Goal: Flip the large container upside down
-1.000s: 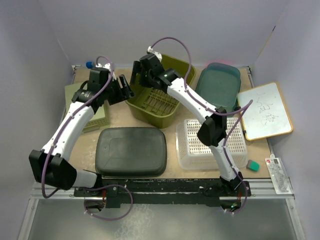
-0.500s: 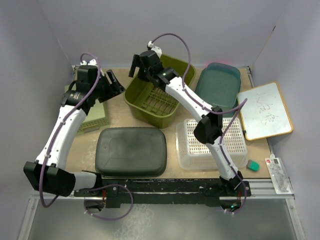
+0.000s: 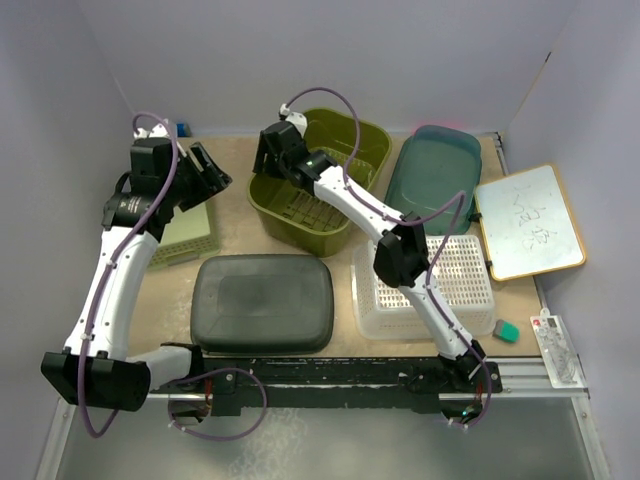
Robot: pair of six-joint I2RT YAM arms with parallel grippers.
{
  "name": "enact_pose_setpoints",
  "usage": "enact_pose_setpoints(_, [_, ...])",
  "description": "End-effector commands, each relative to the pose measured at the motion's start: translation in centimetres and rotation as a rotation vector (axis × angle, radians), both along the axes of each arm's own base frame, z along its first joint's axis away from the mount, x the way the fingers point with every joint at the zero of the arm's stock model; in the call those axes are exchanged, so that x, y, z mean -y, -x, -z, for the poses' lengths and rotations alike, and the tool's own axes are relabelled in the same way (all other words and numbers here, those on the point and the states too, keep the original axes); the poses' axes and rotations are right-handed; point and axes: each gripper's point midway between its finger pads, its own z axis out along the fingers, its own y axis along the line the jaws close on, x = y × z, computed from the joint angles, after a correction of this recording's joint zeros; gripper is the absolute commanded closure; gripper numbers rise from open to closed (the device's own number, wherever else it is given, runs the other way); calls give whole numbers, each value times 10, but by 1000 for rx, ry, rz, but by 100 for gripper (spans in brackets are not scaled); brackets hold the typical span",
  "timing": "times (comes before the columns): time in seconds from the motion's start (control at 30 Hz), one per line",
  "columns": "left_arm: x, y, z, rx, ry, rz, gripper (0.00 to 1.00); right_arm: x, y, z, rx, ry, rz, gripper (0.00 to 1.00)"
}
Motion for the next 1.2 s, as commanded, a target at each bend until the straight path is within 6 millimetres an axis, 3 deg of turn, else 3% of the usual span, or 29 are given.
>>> enact_pose_setpoints(0.0, [3,-2,-3,15,32,7,35,0,-2,-31,66,-15,-9,34])
enact_pose_setpoints(0.1, [4,-2,-1,14,35,10,36,3,2,-32,60,-3,-17,37])
enact_pose_setpoints(0.23, [6,-2,0,11,41,18,36,12,9,-42,68,21,-27,51])
enact_pose_setpoints(0.43, [8,-3,6,3,47,30,36,29,21,-29,39,110,-42,63])
enact_pose_setpoints(0.57, [11,-4,7,2,60,39,36,24,24,-27,30,111,-74,73])
enact_pose_setpoints(0.63, [10,-3,5,9,56,37,36,17,25,-26,28,109,-93,69])
enact_pose_setpoints(0.77, [7,0,7,5,40,32,36,2,29,-16,10,88,-128,37])
enact_pose_setpoints(0.87, [4,2,8,-1,27,25,36,-10,28,-4,-12,75,-148,37])
enact_pose_setpoints(1.0, [-1,6,7,-1,-1,14,36,-19,32,-6,-14,41,-168,55])
enact_pose_setpoints(1.17, [-5,6,6,-1,-17,4,36,-39,45,-36,46,-17,-228,83])
